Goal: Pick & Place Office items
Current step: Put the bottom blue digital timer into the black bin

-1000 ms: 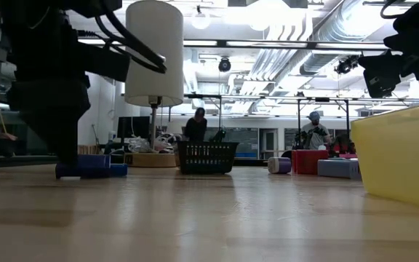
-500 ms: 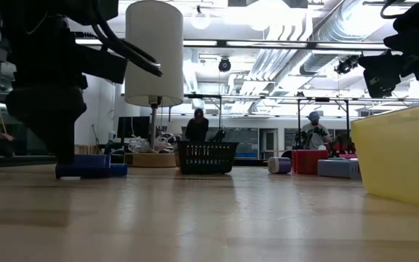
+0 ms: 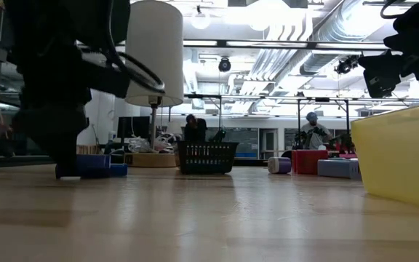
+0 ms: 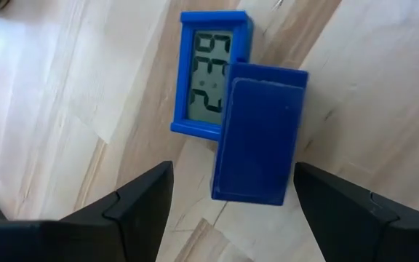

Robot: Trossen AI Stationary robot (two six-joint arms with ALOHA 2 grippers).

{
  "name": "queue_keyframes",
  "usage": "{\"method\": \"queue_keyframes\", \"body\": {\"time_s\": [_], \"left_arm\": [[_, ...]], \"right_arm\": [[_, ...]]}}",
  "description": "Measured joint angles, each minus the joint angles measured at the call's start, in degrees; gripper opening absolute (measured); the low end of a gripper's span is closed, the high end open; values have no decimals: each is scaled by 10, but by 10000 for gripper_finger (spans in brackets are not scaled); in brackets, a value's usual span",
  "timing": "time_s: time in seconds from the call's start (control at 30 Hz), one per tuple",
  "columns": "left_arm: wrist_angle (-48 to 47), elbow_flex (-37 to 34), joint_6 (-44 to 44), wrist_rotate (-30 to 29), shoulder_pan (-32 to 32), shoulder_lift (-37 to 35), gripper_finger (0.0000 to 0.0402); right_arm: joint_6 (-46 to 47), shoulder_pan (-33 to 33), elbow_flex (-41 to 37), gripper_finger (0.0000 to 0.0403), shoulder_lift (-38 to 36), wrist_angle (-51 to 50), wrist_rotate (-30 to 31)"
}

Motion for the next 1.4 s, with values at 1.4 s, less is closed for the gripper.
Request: {"method": "queue_keyframes", "body": {"time_s": [1.4], "left_arm": [[2,-1,12,15,14,4,133]], "right_arm": [[0,0,0,190,0,0,0]]}}
